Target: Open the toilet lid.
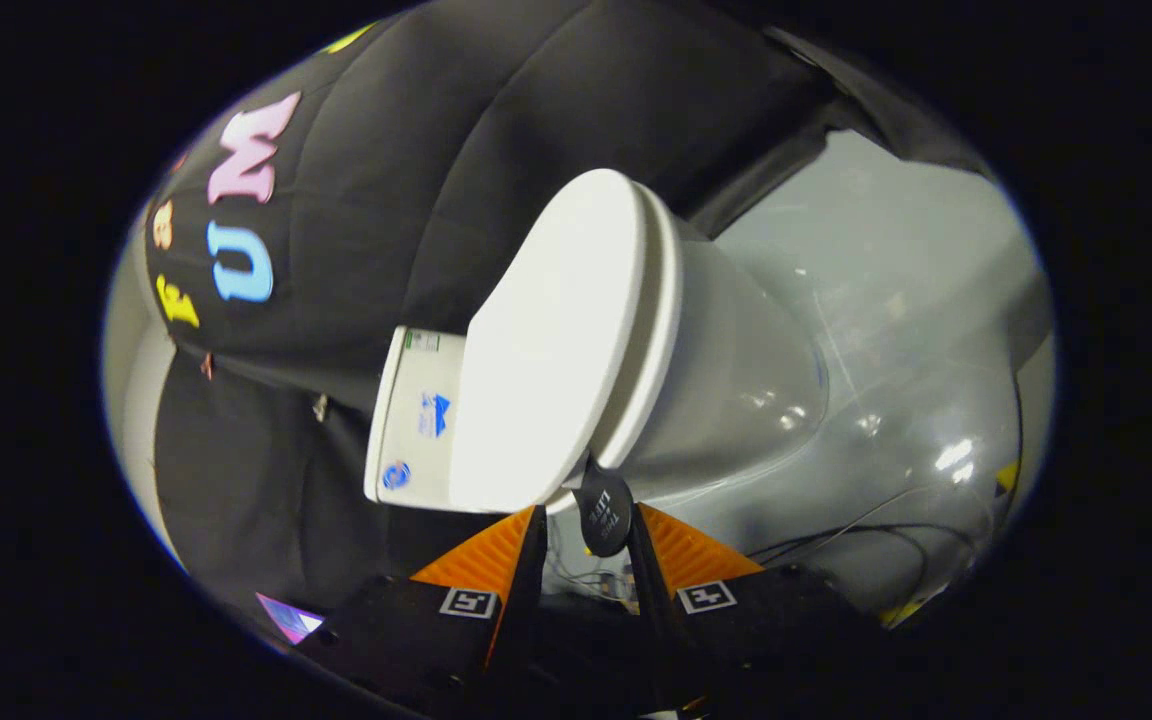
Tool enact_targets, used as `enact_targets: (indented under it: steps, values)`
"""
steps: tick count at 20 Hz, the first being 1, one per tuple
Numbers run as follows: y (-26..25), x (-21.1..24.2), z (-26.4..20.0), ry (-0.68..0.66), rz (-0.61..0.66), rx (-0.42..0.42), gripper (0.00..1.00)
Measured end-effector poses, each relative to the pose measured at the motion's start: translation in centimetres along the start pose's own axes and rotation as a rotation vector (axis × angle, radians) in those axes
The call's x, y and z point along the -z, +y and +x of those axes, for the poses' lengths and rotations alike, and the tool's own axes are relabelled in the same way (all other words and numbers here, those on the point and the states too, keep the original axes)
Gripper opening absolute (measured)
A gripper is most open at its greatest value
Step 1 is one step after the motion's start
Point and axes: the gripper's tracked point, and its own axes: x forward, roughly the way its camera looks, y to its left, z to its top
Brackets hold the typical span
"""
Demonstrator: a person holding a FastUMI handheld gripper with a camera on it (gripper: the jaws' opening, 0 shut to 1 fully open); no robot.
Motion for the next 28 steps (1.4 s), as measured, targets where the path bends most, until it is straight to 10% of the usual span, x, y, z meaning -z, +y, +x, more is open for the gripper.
enact_targets:
  steps: [4,6,9,28]
  values:
    - [-1.8,0.9,0.7,0.061,-0.069,0.086,0.51]
    - [-2.0,0.0,3.3,0.058,-0.016,0.083,0.13]
    - [-1.1,0.3,1.7,0.069,-0.034,0.064,0.05]
    - [8.8,-0.4,-1.9,0.102,-0.440,0.141,0.05]
